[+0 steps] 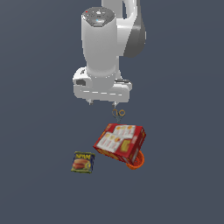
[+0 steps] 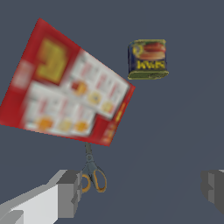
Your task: Pick up a designated object from a clutter of objects.
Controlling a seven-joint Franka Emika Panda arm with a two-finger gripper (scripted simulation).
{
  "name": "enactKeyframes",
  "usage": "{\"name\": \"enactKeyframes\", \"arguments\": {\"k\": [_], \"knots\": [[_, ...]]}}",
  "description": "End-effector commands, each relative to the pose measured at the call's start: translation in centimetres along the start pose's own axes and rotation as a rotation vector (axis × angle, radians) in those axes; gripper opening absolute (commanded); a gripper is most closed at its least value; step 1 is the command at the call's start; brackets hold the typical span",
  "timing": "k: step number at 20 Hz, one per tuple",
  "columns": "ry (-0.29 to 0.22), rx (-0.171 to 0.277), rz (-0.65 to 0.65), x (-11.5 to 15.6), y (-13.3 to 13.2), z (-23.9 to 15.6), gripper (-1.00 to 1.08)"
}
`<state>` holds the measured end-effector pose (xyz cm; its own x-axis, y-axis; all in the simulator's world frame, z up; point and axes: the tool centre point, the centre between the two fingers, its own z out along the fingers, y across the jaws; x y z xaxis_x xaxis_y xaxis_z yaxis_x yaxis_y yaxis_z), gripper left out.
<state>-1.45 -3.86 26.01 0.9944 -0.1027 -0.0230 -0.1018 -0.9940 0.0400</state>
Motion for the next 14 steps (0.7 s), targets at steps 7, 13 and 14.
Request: {"name": "enactKeyframes", "arguments": {"k": [7, 13, 14], "knots": [[0.008, 0.012, 0.019, -1.3, -2.6, 7.0, 1.00], [0.013, 0.022, 0.038, -3.2, -4.4, 12.0, 1.00], [0.014, 0.023, 0.041, -3.6, -4.7, 12.8, 1.00]]}}
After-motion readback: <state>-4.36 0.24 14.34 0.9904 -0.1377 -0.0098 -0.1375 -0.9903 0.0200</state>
